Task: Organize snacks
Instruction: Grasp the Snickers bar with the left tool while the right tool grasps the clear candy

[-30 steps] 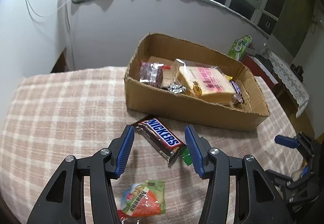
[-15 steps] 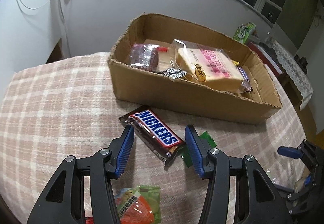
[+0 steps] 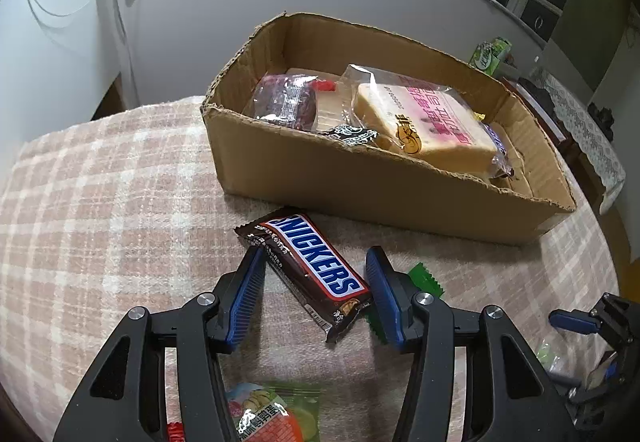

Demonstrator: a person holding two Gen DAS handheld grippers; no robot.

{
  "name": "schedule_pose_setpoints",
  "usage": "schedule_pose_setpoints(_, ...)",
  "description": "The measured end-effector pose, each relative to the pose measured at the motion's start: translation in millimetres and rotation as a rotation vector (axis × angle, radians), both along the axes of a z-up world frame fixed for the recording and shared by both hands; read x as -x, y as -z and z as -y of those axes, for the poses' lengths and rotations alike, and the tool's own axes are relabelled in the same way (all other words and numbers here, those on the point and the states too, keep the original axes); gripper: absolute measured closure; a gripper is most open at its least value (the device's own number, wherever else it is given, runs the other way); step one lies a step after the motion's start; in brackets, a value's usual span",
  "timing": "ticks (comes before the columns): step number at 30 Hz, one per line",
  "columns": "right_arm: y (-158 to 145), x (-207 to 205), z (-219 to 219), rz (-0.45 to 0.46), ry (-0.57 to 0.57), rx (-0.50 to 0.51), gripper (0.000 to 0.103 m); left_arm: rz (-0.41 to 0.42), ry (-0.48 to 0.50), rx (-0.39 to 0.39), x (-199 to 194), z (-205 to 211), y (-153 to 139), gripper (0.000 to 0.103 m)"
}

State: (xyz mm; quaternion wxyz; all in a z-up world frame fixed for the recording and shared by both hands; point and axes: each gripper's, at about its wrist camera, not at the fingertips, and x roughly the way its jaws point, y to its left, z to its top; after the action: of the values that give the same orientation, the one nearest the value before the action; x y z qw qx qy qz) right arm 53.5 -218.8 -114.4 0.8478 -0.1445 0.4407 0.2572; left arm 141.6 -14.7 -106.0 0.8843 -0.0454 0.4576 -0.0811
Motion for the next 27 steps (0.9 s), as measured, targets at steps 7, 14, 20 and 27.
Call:
schedule_pose_setpoints(7, -0.2, -1.6, 3.2, 0.01, 0.01, 0.0, 0.07, 0.026, 0.012, -0.013, 7.6, -9.4, 0.8, 0.066)
schedule_pose_setpoints(14, -0.3, -4.9, 5.5, 0.013, 0.012, 0.0, 0.079, 0.035, 0.009, 0.002, 12.2, -18.7, 1.7, 0.072)
schedule_pose_setpoints(20, 0.5, -4.8, 1.6, 0.023, 0.01, 0.02, 0.079, 0.018, -0.021, 0.016, 3.6, -19.9, 2.3, 0.071)
schedule_pose_setpoints(27, 0.4, -4.0, 3.0, 0.02, 0.008, 0.007, 0.079, 0.045, 0.017, -0.037, 18.1, -16.4, 2.7, 0.075)
